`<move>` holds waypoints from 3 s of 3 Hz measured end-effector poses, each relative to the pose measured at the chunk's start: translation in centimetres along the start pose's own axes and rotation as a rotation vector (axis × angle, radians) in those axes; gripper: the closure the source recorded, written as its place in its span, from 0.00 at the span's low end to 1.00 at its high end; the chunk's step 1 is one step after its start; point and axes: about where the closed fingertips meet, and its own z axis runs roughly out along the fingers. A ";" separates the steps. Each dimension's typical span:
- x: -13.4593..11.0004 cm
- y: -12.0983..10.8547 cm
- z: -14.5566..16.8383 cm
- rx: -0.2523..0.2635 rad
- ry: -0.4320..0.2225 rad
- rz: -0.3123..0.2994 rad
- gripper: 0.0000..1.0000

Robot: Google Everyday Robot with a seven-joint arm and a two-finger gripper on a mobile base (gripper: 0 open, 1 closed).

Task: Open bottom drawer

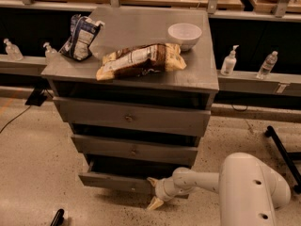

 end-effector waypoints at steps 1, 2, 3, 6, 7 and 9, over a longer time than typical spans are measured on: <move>-0.3 1.7 0.3 -0.036 0.004 0.020 0.39; -0.3 1.7 0.3 -0.036 0.004 0.020 0.38; -0.9 2.2 -0.5 -0.048 -0.017 -0.006 0.36; -2.7 -2.5 -1.2 0.083 0.020 -0.143 0.00; -1.4 -5.3 -0.9 0.131 0.039 -0.141 0.00; 2.1 -7.2 0.2 0.100 0.059 -0.044 0.26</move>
Offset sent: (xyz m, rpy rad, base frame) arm -0.0472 0.0080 0.0123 0.0173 0.0866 0.0810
